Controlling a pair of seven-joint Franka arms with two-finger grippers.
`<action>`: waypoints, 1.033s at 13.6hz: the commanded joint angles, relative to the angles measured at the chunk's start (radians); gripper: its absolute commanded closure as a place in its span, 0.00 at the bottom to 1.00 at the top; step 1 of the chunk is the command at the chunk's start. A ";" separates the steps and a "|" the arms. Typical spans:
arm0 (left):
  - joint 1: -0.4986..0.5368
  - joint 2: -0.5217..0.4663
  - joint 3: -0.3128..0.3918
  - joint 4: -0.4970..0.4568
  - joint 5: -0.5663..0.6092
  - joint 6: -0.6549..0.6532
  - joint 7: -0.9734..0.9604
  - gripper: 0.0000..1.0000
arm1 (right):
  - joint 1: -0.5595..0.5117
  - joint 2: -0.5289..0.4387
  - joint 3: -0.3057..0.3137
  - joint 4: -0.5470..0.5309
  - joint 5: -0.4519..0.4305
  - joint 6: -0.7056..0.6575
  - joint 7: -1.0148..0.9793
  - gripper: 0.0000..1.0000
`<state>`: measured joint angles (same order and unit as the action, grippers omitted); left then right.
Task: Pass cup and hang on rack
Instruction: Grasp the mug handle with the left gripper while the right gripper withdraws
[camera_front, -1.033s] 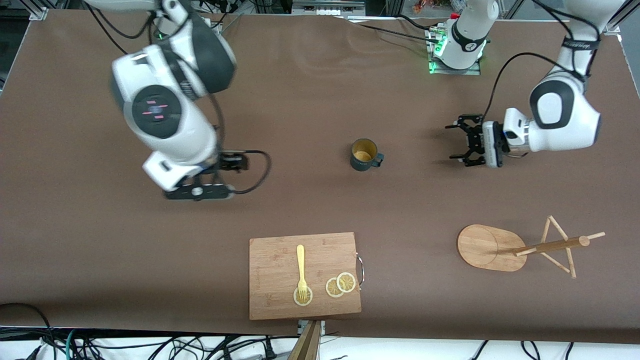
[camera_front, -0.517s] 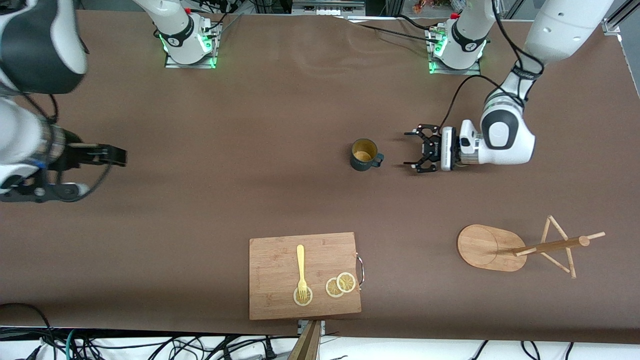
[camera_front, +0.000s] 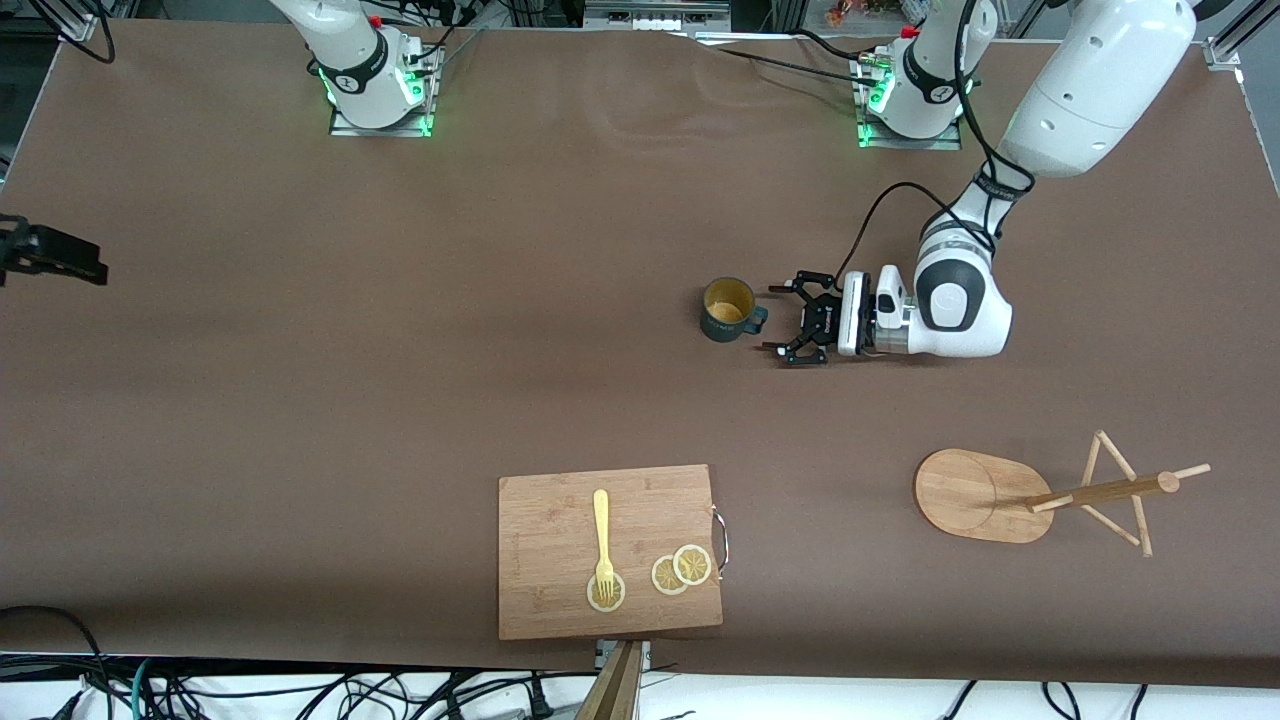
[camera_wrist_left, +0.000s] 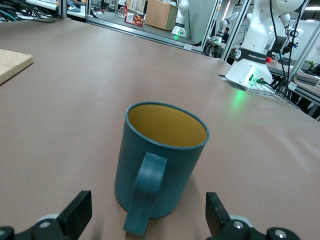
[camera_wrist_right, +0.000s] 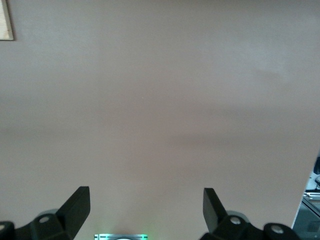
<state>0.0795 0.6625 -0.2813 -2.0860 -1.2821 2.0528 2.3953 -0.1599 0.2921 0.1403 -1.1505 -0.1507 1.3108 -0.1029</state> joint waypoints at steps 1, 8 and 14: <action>-0.015 0.029 -0.005 0.020 -0.046 0.004 0.080 0.00 | -0.013 -0.143 -0.051 -0.188 0.016 0.050 -0.062 0.00; -0.015 0.028 -0.035 0.018 -0.046 0.029 0.087 0.98 | -0.006 -0.235 -0.088 -0.270 0.112 0.010 -0.066 0.00; 0.035 0.011 -0.035 -0.018 -0.040 0.017 0.099 1.00 | -0.009 -0.209 -0.094 -0.256 0.128 -0.007 -0.077 0.00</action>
<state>0.0800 0.6865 -0.3111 -2.0757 -1.2978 2.0743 2.4456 -0.1653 0.0920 0.0534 -1.3955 -0.0408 1.3221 -0.1618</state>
